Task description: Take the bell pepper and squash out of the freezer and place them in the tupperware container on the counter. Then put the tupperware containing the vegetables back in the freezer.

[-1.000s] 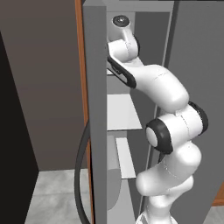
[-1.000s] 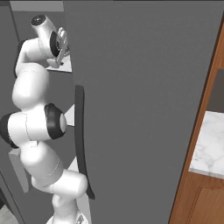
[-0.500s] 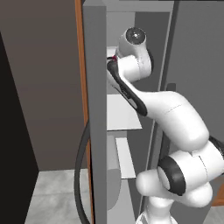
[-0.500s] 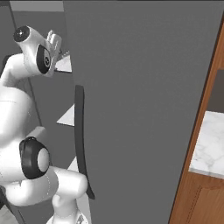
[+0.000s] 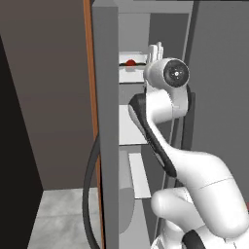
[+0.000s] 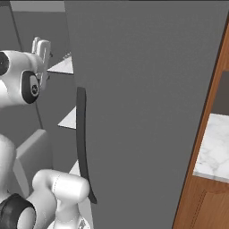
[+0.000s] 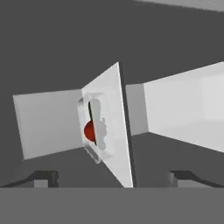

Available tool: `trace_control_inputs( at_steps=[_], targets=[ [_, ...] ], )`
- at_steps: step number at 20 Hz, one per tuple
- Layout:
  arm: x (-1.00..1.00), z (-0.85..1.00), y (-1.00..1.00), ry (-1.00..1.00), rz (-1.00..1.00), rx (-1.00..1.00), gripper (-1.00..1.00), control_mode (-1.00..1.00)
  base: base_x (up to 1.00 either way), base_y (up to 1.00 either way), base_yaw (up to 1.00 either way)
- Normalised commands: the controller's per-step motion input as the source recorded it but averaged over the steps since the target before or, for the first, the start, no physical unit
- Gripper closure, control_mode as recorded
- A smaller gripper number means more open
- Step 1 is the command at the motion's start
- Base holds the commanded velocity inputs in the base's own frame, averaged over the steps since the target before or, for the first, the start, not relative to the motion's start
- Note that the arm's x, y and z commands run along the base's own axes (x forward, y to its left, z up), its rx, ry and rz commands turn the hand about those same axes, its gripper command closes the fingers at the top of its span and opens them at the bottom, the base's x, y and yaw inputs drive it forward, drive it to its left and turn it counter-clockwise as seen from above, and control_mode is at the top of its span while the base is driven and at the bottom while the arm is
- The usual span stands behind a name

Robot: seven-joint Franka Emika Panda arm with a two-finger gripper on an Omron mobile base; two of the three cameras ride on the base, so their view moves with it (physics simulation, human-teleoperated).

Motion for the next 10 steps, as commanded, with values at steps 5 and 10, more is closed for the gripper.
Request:
trace_control_inputs(
  at_steps=[5,10],
  targets=[
    [-1.0,0.76,-0.21,-0.13,0.0,0.07,-1.0,-1.0,0.0,0.0,0.0],
    [-1.0,0.72,-0.13,-0.06,0.0,0.11,-1.0,-1.0,0.0,0.0,0.0]
  ],
)
